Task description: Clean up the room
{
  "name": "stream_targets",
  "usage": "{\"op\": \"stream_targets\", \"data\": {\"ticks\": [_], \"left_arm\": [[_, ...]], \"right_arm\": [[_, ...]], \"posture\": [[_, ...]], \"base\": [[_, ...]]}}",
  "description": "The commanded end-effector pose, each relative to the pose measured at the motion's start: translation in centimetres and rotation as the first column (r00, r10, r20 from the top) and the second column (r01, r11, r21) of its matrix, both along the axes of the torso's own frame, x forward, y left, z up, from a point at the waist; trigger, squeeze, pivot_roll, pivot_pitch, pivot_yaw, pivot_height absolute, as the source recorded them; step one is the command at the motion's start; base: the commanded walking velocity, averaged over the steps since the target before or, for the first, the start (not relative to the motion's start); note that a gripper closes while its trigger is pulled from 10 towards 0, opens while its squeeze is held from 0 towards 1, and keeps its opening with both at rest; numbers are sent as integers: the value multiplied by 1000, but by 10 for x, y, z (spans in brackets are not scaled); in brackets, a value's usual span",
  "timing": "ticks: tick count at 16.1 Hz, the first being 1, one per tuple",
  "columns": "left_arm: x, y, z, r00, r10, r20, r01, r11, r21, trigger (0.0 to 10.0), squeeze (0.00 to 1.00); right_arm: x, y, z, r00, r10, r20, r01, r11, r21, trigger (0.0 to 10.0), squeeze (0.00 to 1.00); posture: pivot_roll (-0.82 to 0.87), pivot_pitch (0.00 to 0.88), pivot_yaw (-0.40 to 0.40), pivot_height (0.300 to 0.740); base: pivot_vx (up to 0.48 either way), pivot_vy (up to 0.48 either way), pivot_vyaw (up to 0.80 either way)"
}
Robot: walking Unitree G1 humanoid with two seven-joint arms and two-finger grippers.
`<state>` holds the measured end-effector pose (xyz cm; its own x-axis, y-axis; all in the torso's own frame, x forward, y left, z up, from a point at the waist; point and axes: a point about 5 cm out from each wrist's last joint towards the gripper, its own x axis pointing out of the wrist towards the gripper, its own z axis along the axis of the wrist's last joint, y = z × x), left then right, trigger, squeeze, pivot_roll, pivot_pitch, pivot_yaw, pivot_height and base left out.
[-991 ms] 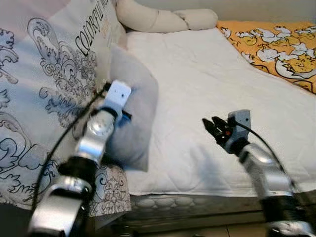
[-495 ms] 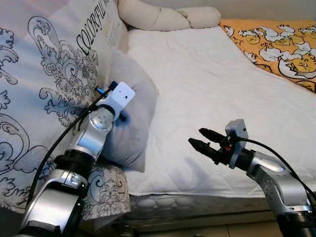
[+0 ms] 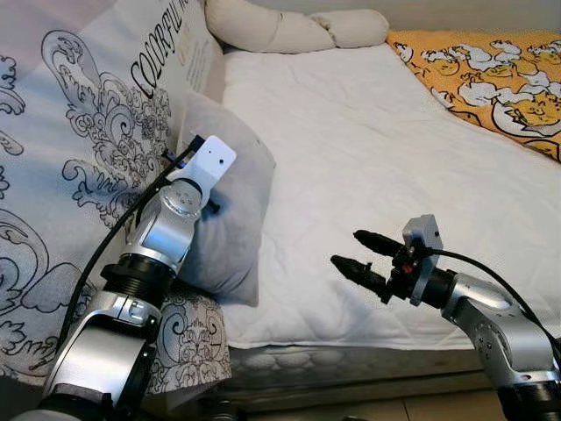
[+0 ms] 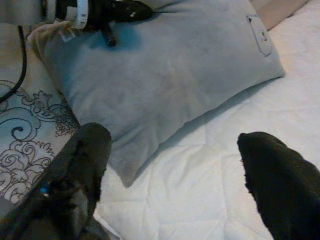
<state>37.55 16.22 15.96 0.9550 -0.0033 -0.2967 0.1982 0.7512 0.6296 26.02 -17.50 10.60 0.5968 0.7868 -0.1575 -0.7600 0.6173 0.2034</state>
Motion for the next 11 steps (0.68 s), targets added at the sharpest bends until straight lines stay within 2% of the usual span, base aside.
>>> {"op": "stream_targets", "data": {"ticks": [1,4,7,10,11], "left_arm": [[0,6,9,999,20,34,-20,1000,-10,10000,1000],[-9,13,17,997,16,74,-18,999,36,10000,1000],[-17,13,33,982,-21,187,14,999,36,10000,1000],[-23,9,48,956,-58,287,66,998,-19,10000,1000],[-29,1,58,930,-69,360,132,979,-154,10000,1000]], "right_arm": [[-1,-1,4,1000,17,10,-17,1000,-7,10000,1000],[-2,-4,5,1000,13,26,-12,1000,-23,10000,1000],[-2,-6,4,999,-9,32,10,1000,-10,10000,1000],[-2,-9,4,999,-35,11,35,999,26,10000,1000],[-2,-10,6,998,-51,32,50,998,30,10000,1000]], "posture": [[6,0,48,740],[0,0,46,740],[-2,0,39,740],[-5,0,34,740],[-7,0,22,740]], "base": [[0,0,0],[0,0,0],[0,0,0],[0,0,0],[0,0,0]]}}
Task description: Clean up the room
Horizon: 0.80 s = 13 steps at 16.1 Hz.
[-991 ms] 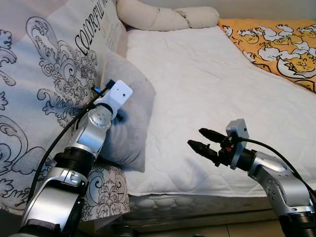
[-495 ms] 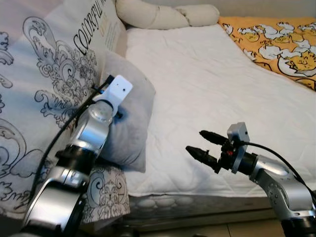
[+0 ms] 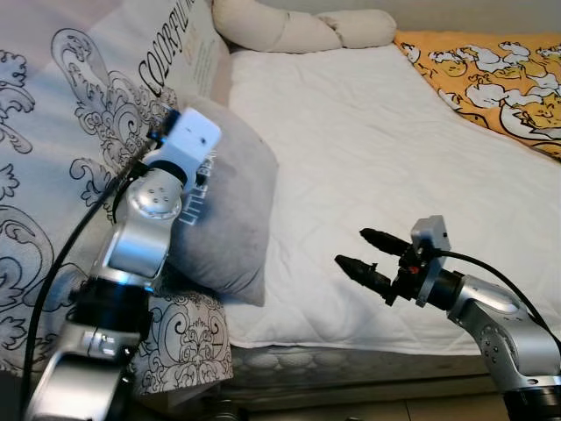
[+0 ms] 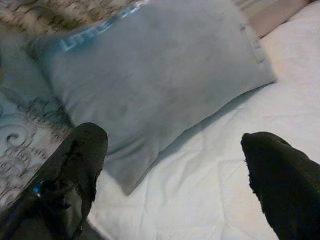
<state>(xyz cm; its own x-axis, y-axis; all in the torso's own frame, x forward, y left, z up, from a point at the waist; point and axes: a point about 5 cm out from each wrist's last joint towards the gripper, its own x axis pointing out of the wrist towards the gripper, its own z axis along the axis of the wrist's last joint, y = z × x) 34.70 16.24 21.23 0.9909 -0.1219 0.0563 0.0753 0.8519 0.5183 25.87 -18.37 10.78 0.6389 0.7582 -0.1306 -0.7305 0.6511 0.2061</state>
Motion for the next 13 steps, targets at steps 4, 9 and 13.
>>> {"op": "stream_targets", "data": {"ticks": [4,9,13], "left_arm": [[-22,-13,-14,997,-53,48,65,952,-299,10000,1000],[-41,-20,-46,1000,-26,14,29,920,-390,10000,1000],[-43,-22,-56,1000,-11,-2,9,908,-418,10000,976]], "right_arm": [[18,-7,18,899,-412,149,403,911,91,10000,1000],[12,7,11,667,-715,209,710,695,112,10000,1000],[16,17,7,645,-737,201,744,666,55,10000,1000]], "posture": [[-25,0,24,740],[-26,0,8,740],[-25,0,-9,740]], "base": [[0,0,0],[0,-375,0],[0,-398,0]]}}
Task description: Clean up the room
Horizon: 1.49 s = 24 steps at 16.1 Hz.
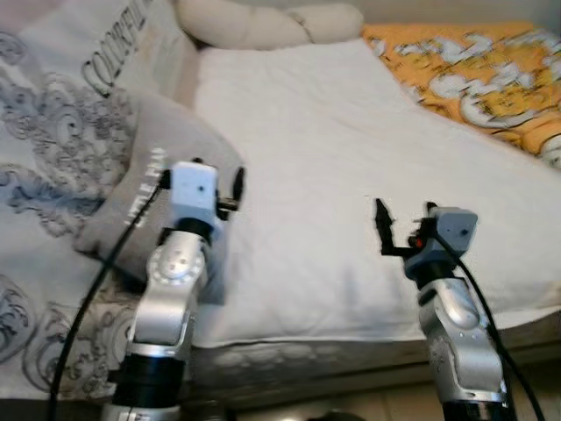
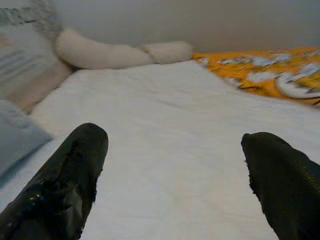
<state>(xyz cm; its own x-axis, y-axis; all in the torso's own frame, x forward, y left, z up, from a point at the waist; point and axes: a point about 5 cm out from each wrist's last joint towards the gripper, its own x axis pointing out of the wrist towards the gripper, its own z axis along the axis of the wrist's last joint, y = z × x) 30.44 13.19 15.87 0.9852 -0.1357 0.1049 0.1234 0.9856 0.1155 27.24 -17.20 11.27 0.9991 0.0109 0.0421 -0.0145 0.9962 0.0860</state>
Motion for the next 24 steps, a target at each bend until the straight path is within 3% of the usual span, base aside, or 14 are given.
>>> {"op": "stream_targets", "data": {"ticks": [1,4,6,11,14,16,24], "left_arm": [[-1,9,-3,999,40,-6,-40,999,1,10000,957],[-1,8,-6,999,44,-15,-44,999,-5,10000,929],[1,11,-9,990,142,7,-142,990,-18,10000,965],[2,19,-13,980,200,8,-199,979,-51,10000,973],[2,20,-16,977,212,-12,-213,976,-38,10000,965],[2,19,-18,984,175,-36,-175,985,-9,10000,871],[5,24,-24,983,174,-56,-173,985,29,10000,875]], "right_arm": [[4,5,3,1000,-2,9,2,1000,-5,10000,1000],[5,6,-1,1000,15,-16,-16,1000,-26,10000,1000],[6,6,-3,1000,-6,-21,5,999,-41,10000,1000],[7,10,-5,999,13,-38,-14,1000,-25,10000,1000],[7,11,-6,999,8,-39,-9,1000,-30,10000,1000],[7,10,-6,999,1,-39,-3,999,-35,10000,1000],[8,4,-7,998,-19,-67,18,999,-26,10000,1000]], "posture": [[-25,0,-12,740],[-26,0,-17,740],[-27,0,-19,740],[-25,0,-20,740],[-25,0,-17,740],[-28,0,-12,740],[-32,0,-6,740]], "base": [[0,-401,0],[0,-398,0],[0,-377,0],[0,-56,0],[0,0,0],[0,-343,0],[0,-476,141]]}}
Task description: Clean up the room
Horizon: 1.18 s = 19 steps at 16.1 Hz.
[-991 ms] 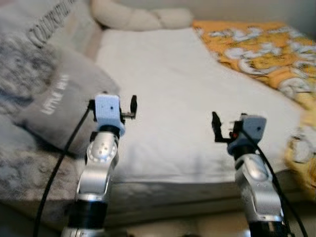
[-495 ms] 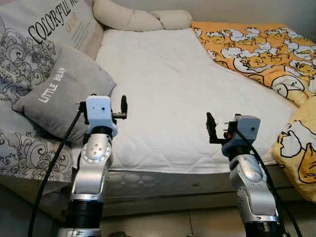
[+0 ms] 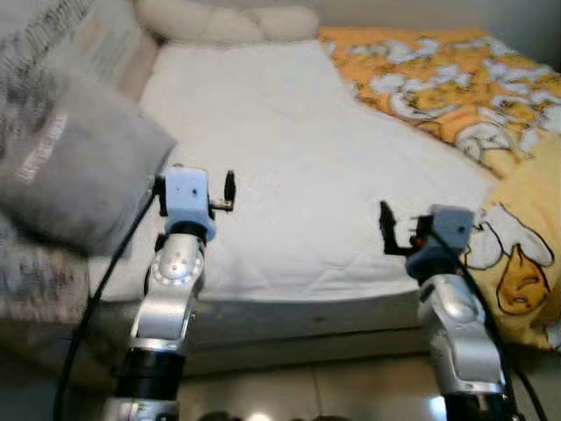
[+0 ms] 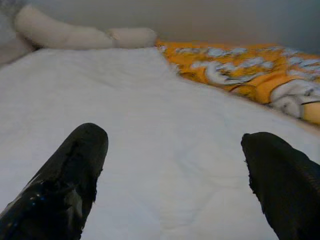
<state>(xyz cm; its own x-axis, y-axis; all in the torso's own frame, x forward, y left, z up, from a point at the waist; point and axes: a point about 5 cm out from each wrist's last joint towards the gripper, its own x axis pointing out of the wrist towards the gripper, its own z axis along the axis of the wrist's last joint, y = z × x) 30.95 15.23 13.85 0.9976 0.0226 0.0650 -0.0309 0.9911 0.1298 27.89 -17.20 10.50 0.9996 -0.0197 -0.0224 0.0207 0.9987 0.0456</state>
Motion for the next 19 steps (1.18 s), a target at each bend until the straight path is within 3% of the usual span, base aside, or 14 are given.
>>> {"op": "stream_targets", "data": {"ticks": [1,6,12,19], "left_arm": [[0,4,-4,1000,16,-21,-16,1000,8,10000,867],[-2,9,-14,998,17,-54,-15,999,40,10000,875],[-17,31,-45,988,50,-147,-39,997,72,10000,875],[-21,32,-47,988,41,-146,-28,996,86,10000,875]], "right_arm": [[2,3,1,1000,12,-4,-11,1000,16,10000,1000],[2,-3,0,1000,-9,-15,9,1000,21,10000,1000],[4,-12,-3,999,-29,-43,27,999,-29,10000,1000],[3,-12,-9,997,-28,-66,27,1000,-16,10000,1000]], "posture": [[-32,0,-6,740],[-36,0,-6,740],[-39,0,-9,740],[-37,0,-14,740]], "base": [[0,-480,688],[0,-480,660],[0,-480,0],[0,-480,0]]}}
